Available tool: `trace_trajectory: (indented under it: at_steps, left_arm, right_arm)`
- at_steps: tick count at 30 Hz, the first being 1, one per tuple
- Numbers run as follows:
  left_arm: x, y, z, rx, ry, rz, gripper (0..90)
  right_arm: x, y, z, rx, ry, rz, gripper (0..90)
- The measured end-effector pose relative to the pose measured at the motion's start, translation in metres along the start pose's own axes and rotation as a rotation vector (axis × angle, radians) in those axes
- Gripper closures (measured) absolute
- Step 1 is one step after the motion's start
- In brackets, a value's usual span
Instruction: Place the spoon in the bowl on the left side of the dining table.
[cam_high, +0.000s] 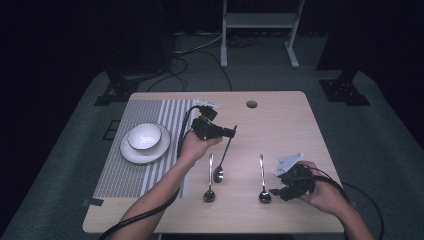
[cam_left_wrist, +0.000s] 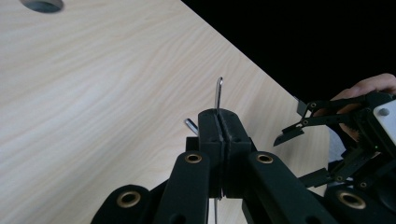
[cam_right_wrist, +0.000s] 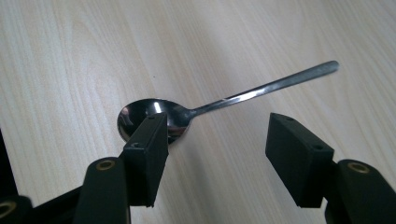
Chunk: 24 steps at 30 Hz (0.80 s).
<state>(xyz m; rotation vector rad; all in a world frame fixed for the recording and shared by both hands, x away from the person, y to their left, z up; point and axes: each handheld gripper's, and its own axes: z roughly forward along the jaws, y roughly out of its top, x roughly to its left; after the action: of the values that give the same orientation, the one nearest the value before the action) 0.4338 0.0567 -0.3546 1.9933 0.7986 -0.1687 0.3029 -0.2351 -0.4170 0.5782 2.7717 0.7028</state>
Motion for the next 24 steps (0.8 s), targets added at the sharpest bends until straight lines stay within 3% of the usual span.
trace_trajectory:
  at_steps: [14,24]
  left_arm:
    - [0.011,0.010,-0.028,-0.017,0.069,0.010,89.4]
    - [0.023,0.012,-0.050,-0.043,0.105,-0.010,89.4]
  right_arm:
    - [-0.006,-0.016,-0.009,-0.023,-0.018,0.070,35.9]
    - [-0.006,-0.026,-0.011,-0.017,-0.019,0.104,35.9]
